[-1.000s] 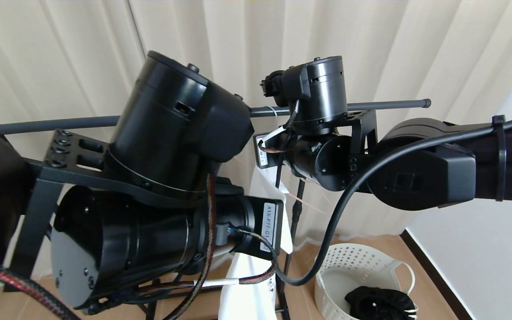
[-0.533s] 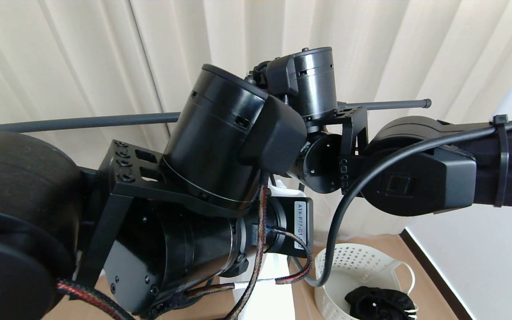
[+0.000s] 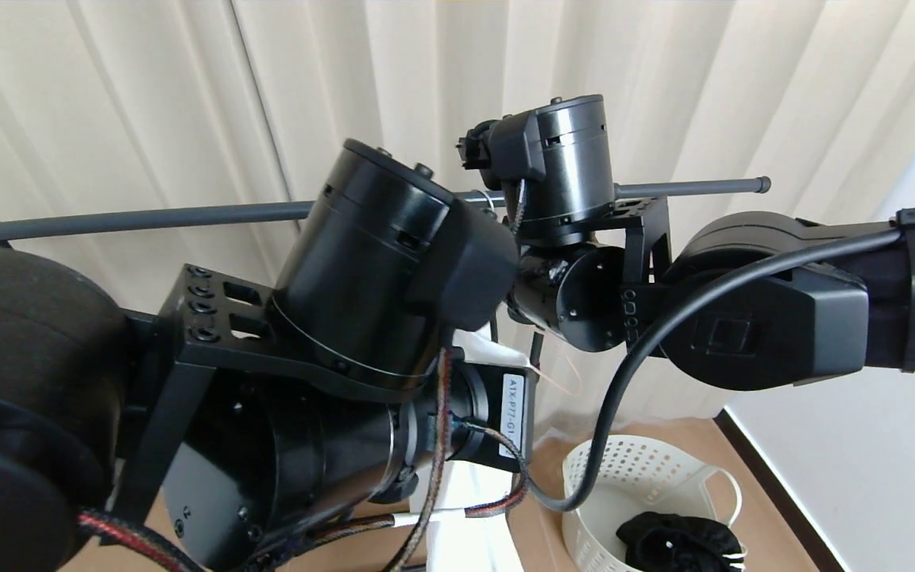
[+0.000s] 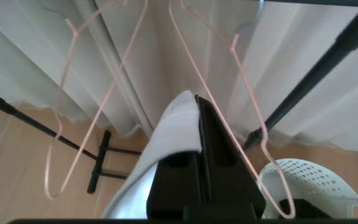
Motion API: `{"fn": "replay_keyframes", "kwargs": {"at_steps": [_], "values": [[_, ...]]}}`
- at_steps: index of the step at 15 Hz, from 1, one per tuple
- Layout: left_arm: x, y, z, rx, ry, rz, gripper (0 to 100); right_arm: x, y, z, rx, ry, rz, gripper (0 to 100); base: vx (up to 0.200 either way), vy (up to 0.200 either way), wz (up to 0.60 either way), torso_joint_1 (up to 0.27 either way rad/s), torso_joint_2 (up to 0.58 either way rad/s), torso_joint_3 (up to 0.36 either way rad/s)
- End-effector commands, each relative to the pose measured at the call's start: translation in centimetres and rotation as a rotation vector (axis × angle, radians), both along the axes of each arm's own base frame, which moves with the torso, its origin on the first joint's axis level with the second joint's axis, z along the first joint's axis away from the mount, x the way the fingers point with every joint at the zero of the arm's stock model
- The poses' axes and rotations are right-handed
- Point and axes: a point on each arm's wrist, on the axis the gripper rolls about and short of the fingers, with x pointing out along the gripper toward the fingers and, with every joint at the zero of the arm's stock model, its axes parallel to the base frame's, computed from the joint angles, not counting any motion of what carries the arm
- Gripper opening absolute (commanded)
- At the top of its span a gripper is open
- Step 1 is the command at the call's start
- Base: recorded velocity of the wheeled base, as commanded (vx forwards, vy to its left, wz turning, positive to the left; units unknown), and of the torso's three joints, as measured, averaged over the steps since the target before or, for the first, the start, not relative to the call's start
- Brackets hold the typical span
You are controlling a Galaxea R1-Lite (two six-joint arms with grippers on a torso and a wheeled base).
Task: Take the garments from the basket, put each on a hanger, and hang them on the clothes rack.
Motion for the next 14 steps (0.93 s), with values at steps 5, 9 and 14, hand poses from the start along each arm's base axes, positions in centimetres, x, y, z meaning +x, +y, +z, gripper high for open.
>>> {"fn": "replay_keyframes", "kwargs": {"at_steps": [5, 9, 14], "values": [[2.7, 4.9, 1.3, 0.022, -0.065, 0.132, 0, -3.2, -5.5, 1.2, 0.060, 0.034, -0.049, 0, 0.000, 0.000, 0.00, 0.000, 0.00, 0.000], [3.8, 4.4, 0.2, 0.059, -0.048, 0.141, 0, -5.1, -7.5, -1.2, 0.018, 0.076, -0.074, 0, 0.000, 0.000, 0.00, 0.000, 0.00, 0.000], [4.7, 4.7, -0.1, 0.073, -0.044, 0.165, 0, -6.2, -8.6, -2.7, 0.043, -0.034, -0.055, 0, 0.000, 0.000, 0.00, 0.000, 0.00, 0.000]]}}
